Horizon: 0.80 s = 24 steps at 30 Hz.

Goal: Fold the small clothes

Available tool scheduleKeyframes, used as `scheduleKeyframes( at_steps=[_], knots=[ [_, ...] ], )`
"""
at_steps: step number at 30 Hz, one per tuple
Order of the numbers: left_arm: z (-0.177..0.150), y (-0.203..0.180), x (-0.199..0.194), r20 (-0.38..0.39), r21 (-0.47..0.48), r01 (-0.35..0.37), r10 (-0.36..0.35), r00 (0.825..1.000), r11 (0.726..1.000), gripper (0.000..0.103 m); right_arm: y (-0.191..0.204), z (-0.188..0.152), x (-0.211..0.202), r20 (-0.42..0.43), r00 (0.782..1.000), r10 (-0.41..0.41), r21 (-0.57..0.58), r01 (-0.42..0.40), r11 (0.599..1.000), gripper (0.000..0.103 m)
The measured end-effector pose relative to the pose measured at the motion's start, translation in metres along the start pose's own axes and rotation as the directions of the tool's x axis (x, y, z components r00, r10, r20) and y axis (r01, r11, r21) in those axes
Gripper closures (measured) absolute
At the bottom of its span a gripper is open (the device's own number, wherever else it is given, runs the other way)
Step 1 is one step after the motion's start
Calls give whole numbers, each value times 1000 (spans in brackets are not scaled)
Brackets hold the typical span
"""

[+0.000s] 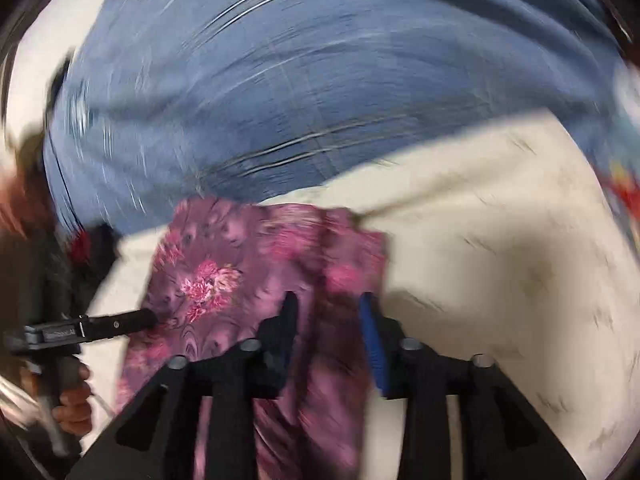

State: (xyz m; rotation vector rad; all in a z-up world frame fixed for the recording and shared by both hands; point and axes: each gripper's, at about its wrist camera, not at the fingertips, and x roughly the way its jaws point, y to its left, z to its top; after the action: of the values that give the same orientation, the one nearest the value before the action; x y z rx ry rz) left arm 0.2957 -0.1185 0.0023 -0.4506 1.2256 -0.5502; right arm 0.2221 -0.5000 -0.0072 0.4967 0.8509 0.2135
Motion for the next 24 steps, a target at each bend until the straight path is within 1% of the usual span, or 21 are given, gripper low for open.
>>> scheduleKeyframes(
  at_steps=[2, 3, 5, 6, 7, 8, 9, 10, 11, 12, 13, 14, 15, 16, 17, 18, 19, 21, 24],
  knots=[
    [-7, 9, -1, -15, -39, 64, -65, 998, 997, 36, -23, -11, -5, -33, 998, 54, 70, -51, 996, 60],
    [-11, 9, 1, -24, -50, 95, -96, 995, 994, 35, -32, -20, -5, -42, 994, 104, 95, -100, 990, 59],
    [-19, 6, 16, -70, -73, 150, -155, 985, 986, 29, -33, -31, -4, -41, 977, 208, 116, -202, 972, 57],
    [-24, 1, 24, -86, -73, 147, -153, 984, 986, 25, -28, -36, 1, -70, 957, 282, 123, -272, 954, 56],
    [-27, -6, 25, -66, -52, 134, -137, 988, 990, 18, -23, -37, 5, -88, 947, 310, 106, -301, 948, 54],
    [-28, -15, 27, -54, -23, 125, -126, 991, 992, 17, -13, -38, 8, -115, 932, 343, 77, -336, 939, 45],
    [-29, -20, 27, -54, -16, 118, -119, 991, 993, 17, -5, -39, 12, -132, 916, 379, 61, -374, 925, 40],
    [-29, -21, 29, -50, -25, 113, -114, 992, 993, 17, 0, -38, 13, -130, 906, 403, 53, -399, 915, 34],
    [-22, -22, 28, -46, -40, 120, -122, 992, 992, 17, 2, -38, 15, -120, 900, 420, 63, -415, 908, 32],
    [-19, -19, 30, -40, -63, 138, -140, 989, 988, 17, 2, -37, 19, -112, 905, 410, 68, -405, 912, 33],
    [-19, -15, 29, -28, -98, 151, -155, 988, 984, 22, 2, -37, 22, -105, 920, 378, 64, -373, 926, 44],
    [-18, -12, 29, -24, -114, 149, -152, 988, 982, 27, 4, -37, 27, -104, 936, 337, 56, -332, 941, 60],
    [-19, -11, 29, -20, -120, 125, -128, 992, 985, 47, 5, -38, 30, -98, 948, 304, 49, -301, 952, 62],
    [-19, -9, 28, -20, -118, 85, -88, 996, 989, 65, 7, -39, 27, -84, 953, 291, 42, -288, 957, 64],
    [-21, -4, 24, -21, -115, 79, -81, 996, 990, 68, 10, -41, 25, -75, 961, 264, 29, -263, 964, 67],
    [-24, -3, 21, -8, -123, 90, -91, 996, 988, 74, 17, -42, 21, -64, 971, 231, 11, -231, 973, 67],
    [-26, -4, 17, 5, -127, 94, -95, 996, 987, 76, 23, -43, 19, -52, 976, 210, 0, -211, 978, 69],
    [-29, -9, 9, 21, -106, 87, -85, 996, 991, 77, 37, -46, 9, -18, 983, 182, -18, -182, 983, 70],
    [-36, -14, -12, 44, -84, 88, -85, 995, 993, 77, 50, -51, -6, 7, 984, 179, -32, -178, 983, 71]
  ],
)
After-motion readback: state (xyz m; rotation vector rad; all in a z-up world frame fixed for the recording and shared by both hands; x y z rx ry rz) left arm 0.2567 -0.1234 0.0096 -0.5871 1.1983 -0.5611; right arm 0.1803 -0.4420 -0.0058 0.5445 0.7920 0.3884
